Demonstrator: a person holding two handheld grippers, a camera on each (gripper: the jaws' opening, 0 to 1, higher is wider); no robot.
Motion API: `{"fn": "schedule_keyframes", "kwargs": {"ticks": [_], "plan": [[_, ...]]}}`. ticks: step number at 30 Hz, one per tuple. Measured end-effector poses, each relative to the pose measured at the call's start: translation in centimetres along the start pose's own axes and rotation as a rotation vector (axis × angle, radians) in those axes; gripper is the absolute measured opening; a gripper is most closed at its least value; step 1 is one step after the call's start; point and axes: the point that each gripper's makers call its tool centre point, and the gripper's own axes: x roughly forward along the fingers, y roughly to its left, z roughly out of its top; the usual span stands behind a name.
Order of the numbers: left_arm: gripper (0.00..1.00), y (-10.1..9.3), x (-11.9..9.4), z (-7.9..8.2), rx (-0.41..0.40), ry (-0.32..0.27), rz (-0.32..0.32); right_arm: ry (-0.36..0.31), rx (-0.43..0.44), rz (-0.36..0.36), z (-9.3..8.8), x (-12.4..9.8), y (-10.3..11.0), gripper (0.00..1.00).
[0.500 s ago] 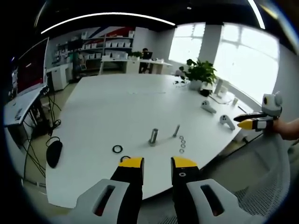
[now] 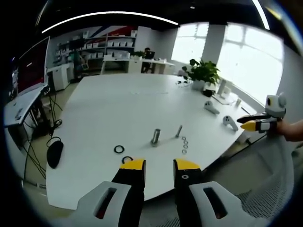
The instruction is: Place the washer onto the threaded stud by aligning its center hole with the stud, sliding it down to the base, and recovering from edge contact or off-axis alignment until the washer reaches the visible bottom stop.
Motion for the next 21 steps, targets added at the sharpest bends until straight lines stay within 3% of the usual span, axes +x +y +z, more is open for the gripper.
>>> {"fn": "schedule_keyframes", "kwargs": {"ticks": [21], "plan": [[0.22,0.22,0.13,-0.71,0.007,0.042,0.018,-0.027,0.006,0.005,0.36,-0.2,0.01,0.34]]}}
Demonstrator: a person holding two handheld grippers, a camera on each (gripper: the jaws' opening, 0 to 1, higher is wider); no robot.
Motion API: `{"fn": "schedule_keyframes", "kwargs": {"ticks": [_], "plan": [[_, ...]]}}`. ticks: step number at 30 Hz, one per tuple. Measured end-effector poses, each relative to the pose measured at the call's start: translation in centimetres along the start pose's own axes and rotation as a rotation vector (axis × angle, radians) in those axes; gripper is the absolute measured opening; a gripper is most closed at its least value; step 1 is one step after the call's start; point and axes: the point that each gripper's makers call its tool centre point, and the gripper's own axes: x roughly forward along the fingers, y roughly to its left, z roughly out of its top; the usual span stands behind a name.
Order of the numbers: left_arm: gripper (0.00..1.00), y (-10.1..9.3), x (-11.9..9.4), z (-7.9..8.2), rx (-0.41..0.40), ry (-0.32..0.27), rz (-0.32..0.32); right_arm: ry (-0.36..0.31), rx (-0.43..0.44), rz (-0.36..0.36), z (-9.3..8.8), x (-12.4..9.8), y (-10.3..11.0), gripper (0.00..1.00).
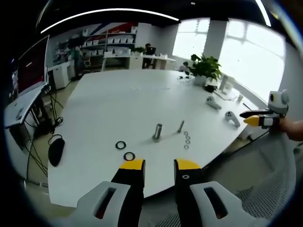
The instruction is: Place the washer onto the threaded stud by aligning its center hole with the stud, sliding it down to the base, and recovering from edge contact or off-axis alignment until the washer reaches the visible bottom stop.
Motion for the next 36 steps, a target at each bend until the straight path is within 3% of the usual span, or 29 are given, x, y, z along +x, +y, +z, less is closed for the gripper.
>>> {"fn": "schedule_keyframes", "kwargs": {"ticks": [9,12,18,21,36], "plan": [[0.22,0.4,0.1,-0.1,-0.022,0.008,0.018,-0.024,0.02,0.0,0.4,-0.1,-0.2,0.33],[0.22,0.2,0.3,-0.7,-0.001,0.04,0.009,-0.027,0.021,-0.001,0.4,-0.1,-0.2,0.33],[0.23,0.3,0.3,-0.8,-0.008,0.049,0.016,-0.032,0.025,-0.002,0.5,-0.2,-0.3,0.33],[0.24,-0.2,0.6,-1.1,-0.019,0.068,-0.01,-0.043,0.033,-0.001,0.7,-0.2,-0.4,0.33],[0.24,0.4,0.8,-2.3,-0.017,0.146,0.021,-0.048,0.036,0.023,0.9,-0.1,0.0,0.34]]}}
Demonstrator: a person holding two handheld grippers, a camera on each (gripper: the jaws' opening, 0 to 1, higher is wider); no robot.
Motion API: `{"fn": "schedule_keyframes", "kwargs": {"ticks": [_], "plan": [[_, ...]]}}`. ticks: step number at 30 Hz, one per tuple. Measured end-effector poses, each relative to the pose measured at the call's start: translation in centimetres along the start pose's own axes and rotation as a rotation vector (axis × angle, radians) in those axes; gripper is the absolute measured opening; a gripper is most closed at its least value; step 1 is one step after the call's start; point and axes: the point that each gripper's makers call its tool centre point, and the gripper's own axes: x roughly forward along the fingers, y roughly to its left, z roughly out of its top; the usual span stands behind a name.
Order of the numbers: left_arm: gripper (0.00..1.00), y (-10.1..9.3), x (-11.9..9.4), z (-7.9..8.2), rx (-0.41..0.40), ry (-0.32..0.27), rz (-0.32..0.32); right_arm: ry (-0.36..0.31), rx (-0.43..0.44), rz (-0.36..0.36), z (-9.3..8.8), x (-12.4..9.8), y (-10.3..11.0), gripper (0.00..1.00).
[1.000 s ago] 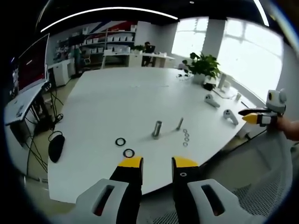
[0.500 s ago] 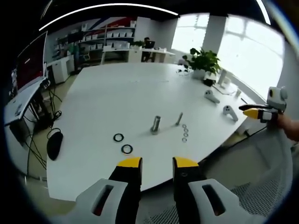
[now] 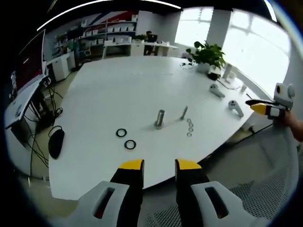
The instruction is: Place the washer onto the threaded stud by aligning its center hole with the stud, sliding it down to the base, and recovering from edge contact or off-axis alignment until the washer reaches the visible bottom stop.
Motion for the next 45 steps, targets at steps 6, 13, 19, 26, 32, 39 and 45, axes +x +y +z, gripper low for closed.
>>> {"fn": "schedule_keyframes", "kwargs": {"ticks": [6,13,19,26,32,39,45], "plan": [[0.24,-0.6,0.3,-0.7,0.06,0.05,-0.016,0.008,-0.005,0.013,-0.1,0.1,0.2,0.34],[0.32,-0.2,1.2,-1.9,-0.033,0.173,-0.054,0.015,-0.007,0.022,-0.2,0.1,0.4,0.34],[0.29,1.3,2.3,-1.7,0.041,0.23,-0.009,0.021,-0.003,0.019,-0.3,0.1,0.3,0.34],[0.29,2.7,4.4,-0.8,0.004,0.262,0.012,0.029,-0.005,0.029,-0.5,0.1,0.4,0.34],[0.3,3.6,6.3,-1.4,0.033,0.328,0.02,0.023,-0.006,0.028,-0.4,0.1,0.4,0.34],[0.3,4.7,8.8,-2.4,0.076,0.415,0.03,0.024,0.01,0.011,-0.4,0.0,0.0,0.33],[0.31,4.8,10.7,-2.3,0.027,0.437,0.004,0.016,0.009,0.01,-0.3,0.0,-0.1,0.33]]}}
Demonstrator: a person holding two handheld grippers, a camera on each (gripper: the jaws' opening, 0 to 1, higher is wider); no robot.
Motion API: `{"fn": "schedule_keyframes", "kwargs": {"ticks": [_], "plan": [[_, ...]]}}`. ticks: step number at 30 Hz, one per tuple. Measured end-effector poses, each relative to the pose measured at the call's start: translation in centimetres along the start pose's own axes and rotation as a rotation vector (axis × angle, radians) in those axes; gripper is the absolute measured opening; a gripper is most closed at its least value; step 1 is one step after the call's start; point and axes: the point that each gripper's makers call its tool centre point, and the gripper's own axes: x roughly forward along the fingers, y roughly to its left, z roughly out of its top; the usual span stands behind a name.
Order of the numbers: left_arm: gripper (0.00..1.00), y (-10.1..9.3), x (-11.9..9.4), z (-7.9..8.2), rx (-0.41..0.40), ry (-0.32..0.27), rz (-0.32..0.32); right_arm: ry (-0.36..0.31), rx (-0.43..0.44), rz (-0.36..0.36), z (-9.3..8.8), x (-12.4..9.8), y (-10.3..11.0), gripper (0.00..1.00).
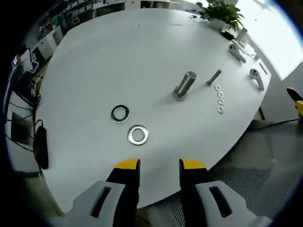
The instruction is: Place the washer onto the threaded stud by aligning its center hole with the stud, sliding it down to the base, and recovering from edge contact or off-axis alignment until the washer reaches the visible bottom stop.
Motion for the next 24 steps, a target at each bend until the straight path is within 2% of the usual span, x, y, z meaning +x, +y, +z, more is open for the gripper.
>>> {"fn": "schedule_keyframes", "kwargs": {"ticks": [2,4,6,7,13,15,19,24], "plan": [[0.31,0.8,0.6,0.2,0.021,0.022,0.026,0.004,0.002,0.001,-0.1,0.0,0.0,0.33],[0.32,0.9,0.9,0.4,0.017,0.022,0.024,0.002,0.0,0.001,0.0,0.0,0.0,0.33],[0.34,0.7,1.2,1.3,-0.042,-0.024,-0.002,0.002,-0.001,0.002,0.0,0.0,0.1,0.33],[0.34,1.0,1.3,1.5,-0.068,-0.018,-0.003,0.002,-0.002,0.002,0.0,0.0,0.1,0.33],[0.33,3.5,2.1,1.4,0.006,0.046,0.086,-0.012,0.013,-0.014,0.1,-0.1,-0.3,0.33],[0.34,3.9,2.3,1.5,0.0,0.044,0.097,-0.004,0.005,-0.011,0.0,0.0,-0.2,0.33],[0.35,3.7,3.0,1.5,-0.028,0.051,0.084,-0.006,0.007,-0.016,0.1,0.0,-0.3,0.33],[0.35,3.8,3.6,1.8,0.007,0.054,0.099,-0.007,0.011,-0.019,0.1,0.0,-0.4,0.33]]}}
